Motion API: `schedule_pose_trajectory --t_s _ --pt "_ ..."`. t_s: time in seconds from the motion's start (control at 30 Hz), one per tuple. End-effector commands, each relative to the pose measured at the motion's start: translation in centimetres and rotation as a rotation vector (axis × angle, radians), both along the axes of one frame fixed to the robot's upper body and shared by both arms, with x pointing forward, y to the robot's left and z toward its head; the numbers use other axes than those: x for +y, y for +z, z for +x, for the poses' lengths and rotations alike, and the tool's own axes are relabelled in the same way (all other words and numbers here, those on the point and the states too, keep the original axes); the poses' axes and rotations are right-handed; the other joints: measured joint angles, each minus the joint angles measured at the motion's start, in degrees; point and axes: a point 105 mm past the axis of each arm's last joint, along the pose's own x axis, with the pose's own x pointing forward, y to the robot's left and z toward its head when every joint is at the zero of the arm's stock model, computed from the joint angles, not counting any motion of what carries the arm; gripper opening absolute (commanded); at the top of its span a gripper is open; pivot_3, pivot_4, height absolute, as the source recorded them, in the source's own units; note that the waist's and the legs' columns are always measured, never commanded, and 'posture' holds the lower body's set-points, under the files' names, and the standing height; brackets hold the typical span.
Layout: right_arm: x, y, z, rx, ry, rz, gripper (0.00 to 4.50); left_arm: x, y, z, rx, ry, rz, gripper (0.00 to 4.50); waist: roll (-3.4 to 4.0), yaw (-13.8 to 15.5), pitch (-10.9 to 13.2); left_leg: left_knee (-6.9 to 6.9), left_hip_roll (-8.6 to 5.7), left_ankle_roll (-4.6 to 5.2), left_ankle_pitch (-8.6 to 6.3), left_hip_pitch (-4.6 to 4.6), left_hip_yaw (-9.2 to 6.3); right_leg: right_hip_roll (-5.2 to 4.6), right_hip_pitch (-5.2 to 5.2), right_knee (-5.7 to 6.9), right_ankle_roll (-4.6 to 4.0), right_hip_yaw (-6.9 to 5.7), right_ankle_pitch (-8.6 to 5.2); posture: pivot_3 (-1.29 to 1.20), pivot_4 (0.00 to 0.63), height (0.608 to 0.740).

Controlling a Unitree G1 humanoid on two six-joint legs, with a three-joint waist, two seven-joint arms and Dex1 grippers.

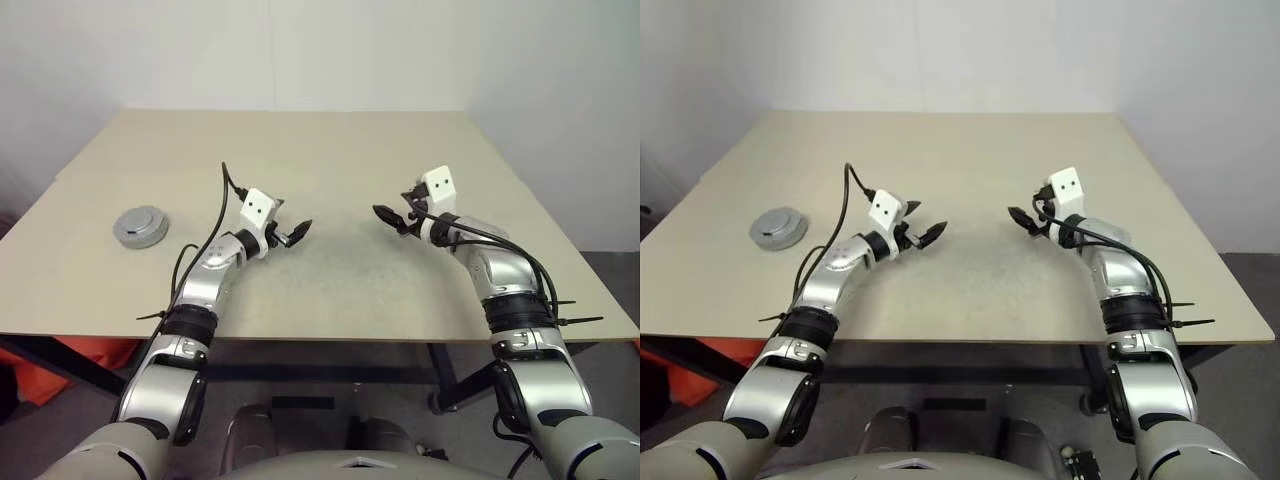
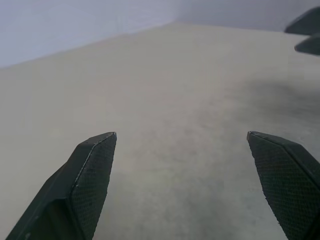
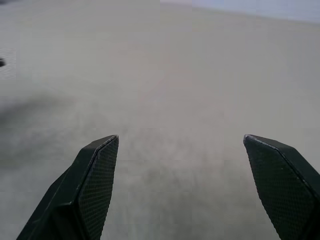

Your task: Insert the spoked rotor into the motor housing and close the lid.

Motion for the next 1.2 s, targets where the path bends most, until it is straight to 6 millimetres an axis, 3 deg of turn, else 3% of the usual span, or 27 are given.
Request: schedule_pose_trajectory --t_s 0.03,0.23,0.87,1.2 --pt "-0.2 0.9 -0.3 -0.04 0.007 -0.02 4.1 -0.3 1.1 -0.1 -0.045 -0.001 -0.018 4.39 0.0 0.3 0.0 0.0 -0.01 0.02 -0.01 -0.03 0.0 -0.01 0.0 -0.03 0.0 0.0 0.0 0.0 0.0 0.74" --pt "-1.3 1.0 -0.3 -0.03 -0.017 -0.033 4.1 -0.6 0.8 -0.2 -0.037 -0.002 -0.022 4.39 0.0 0.2 0.0 0.0 -0.02 0.04 -0.03 -0.07 0.0 -0.02 0.0 -0.09 0.0 0.0 0.0 0.0 0.0 0.74" --pt "-0.5 1.0 0.2 -0.03 -0.005 -0.046 4.1 0.0 0.7 -0.3 -0.04 0.02 -0.013 4.39 0.01 0.0 0.0 -0.02 0.0 0.04 -0.03 -0.01 0.02 -0.01 0.0 -0.09 0.01 0.0 0.0 0.0 0.0 0.74" --pt "-1.2 0.8 0.0 -0.028 -0.028 -0.043 4.1 -0.2 0.9 -0.1 -0.042 0.007 -0.01 4.39 0.01 0.0 0.0 -0.05 -0.01 0.04 -0.03 -0.02 0.02 -0.01 -0.01 -0.11 0.01 0.0 -0.01 0.0 0.0 0.74"
